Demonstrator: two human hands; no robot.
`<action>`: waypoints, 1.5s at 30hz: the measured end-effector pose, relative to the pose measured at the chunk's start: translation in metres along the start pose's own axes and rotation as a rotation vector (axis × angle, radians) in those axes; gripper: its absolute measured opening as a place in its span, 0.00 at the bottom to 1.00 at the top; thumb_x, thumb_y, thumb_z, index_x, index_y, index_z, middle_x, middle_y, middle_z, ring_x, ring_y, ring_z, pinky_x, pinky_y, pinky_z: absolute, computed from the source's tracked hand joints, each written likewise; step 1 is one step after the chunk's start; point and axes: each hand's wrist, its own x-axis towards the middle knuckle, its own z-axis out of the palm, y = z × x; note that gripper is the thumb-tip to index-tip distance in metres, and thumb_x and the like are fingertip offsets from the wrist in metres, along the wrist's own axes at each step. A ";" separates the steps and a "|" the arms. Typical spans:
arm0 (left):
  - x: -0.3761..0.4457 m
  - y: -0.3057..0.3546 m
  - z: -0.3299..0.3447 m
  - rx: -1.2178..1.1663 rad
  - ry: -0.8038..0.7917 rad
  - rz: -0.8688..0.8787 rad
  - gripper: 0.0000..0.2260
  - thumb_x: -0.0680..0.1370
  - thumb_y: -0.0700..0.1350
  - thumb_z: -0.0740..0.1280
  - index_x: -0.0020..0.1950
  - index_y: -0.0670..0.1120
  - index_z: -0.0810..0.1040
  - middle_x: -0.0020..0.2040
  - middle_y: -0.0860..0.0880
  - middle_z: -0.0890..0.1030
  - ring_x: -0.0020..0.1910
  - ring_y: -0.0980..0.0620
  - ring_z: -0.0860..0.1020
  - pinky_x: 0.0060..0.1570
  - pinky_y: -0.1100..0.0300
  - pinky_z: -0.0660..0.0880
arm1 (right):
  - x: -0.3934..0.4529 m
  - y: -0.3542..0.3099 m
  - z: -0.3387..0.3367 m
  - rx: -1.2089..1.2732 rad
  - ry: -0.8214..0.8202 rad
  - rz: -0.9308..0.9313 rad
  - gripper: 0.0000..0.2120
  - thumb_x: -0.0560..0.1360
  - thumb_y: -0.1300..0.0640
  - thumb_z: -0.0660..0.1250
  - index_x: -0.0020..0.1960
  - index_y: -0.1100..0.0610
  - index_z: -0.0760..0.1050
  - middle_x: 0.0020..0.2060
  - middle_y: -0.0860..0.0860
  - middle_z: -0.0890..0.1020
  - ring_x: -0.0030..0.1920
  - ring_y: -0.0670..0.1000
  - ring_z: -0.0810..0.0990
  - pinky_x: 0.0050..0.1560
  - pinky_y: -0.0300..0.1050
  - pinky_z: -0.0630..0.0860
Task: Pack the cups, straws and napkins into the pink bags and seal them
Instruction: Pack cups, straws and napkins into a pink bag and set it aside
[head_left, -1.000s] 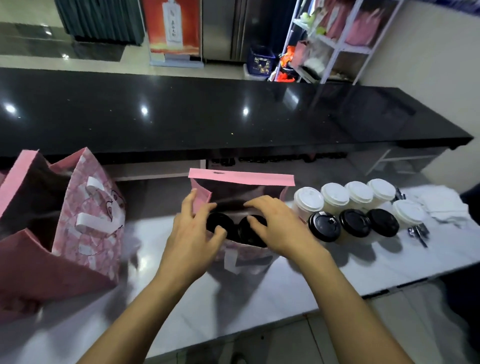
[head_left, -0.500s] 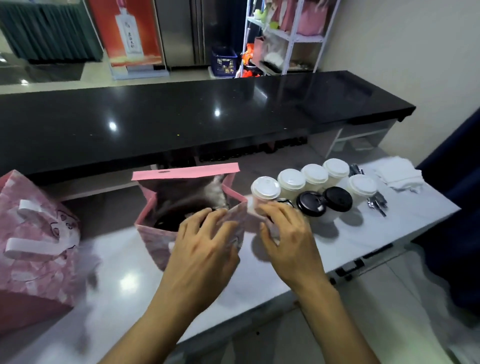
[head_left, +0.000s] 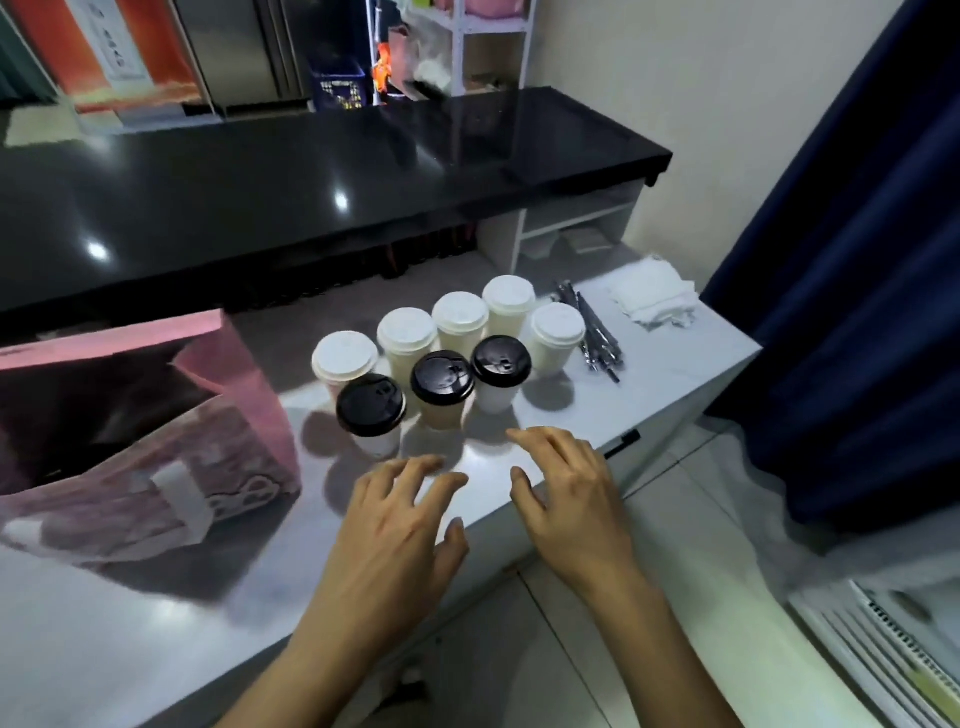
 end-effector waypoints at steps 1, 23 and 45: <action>0.010 0.007 0.006 0.000 0.000 0.009 0.17 0.76 0.53 0.60 0.61 0.51 0.78 0.61 0.50 0.78 0.59 0.45 0.74 0.57 0.50 0.72 | 0.005 0.013 -0.004 -0.005 0.007 0.016 0.18 0.76 0.53 0.64 0.66 0.49 0.76 0.59 0.47 0.79 0.55 0.52 0.76 0.58 0.52 0.74; 0.210 0.056 0.095 0.013 -0.158 -0.090 0.17 0.77 0.53 0.60 0.63 0.52 0.77 0.61 0.52 0.77 0.60 0.44 0.74 0.58 0.48 0.72 | 0.270 0.232 0.029 -0.382 -0.185 0.207 0.11 0.77 0.63 0.62 0.57 0.58 0.77 0.51 0.57 0.82 0.51 0.61 0.81 0.47 0.50 0.73; 0.222 0.066 0.088 0.092 -0.037 -0.282 0.16 0.75 0.52 0.60 0.59 0.51 0.78 0.60 0.52 0.78 0.58 0.44 0.75 0.53 0.49 0.72 | 0.289 0.285 0.046 -0.075 -0.237 0.595 0.07 0.75 0.51 0.69 0.47 0.54 0.81 0.45 0.54 0.85 0.49 0.58 0.82 0.53 0.49 0.73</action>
